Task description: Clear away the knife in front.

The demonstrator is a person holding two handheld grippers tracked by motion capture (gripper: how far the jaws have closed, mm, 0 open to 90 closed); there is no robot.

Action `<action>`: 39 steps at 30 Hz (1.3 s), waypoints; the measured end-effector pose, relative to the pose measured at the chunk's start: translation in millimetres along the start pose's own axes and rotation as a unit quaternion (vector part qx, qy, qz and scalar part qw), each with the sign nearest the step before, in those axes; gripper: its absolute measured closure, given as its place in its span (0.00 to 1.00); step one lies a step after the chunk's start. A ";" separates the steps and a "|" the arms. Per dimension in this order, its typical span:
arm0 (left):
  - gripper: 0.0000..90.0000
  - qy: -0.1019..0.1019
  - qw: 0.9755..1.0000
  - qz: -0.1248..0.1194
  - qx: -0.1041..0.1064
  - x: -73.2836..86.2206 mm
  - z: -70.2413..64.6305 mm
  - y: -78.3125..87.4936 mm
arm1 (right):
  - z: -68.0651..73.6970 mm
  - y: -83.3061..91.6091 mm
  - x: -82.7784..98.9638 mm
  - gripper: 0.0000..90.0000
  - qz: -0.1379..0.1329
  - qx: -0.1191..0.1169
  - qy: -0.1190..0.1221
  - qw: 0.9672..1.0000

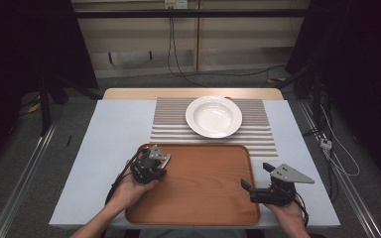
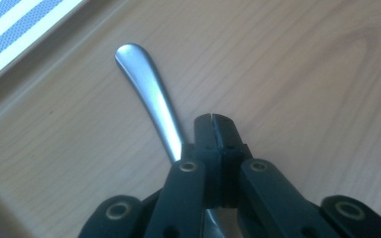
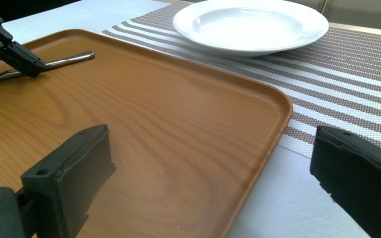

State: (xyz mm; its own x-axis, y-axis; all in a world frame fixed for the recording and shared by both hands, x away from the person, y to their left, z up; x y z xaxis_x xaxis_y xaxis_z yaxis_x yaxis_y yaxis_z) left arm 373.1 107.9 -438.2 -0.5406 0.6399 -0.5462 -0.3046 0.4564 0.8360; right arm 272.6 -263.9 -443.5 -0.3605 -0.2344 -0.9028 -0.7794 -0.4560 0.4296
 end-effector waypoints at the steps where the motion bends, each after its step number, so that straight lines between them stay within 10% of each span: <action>1: 1.00 0.002 1.000 0.000 -0.002 0.3 0.7 0.3 | 0.0 -0.1 0.0 0.03 0.000 0.000 0.000 1.000; 39: 1.00 0.025 0.999 0.006 -0.032 11.4 9.7 9.8 | 1.0 -3.6 -0.4 0.03 0.003 0.000 -0.001 1.000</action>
State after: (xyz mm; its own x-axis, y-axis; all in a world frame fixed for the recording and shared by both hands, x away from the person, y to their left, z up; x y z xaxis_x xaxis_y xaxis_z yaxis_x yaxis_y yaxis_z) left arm 371.6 125.7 -436.7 -0.5826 0.6131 -0.5336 -0.3456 0.4073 0.8454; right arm 275.0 -261.2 -444.6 -0.3671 -0.2350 -0.9000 -0.7770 -0.4544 0.4356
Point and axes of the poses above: each handheld gripper's, and its own axes: y roughly backward along the jaws, x roughly out of its underside, z roughly to its left, the point moved 1 cm from there along -y, roughly forward along the jaws, and after that the axes turned 5 degrees about y, right-handed, at the moved point
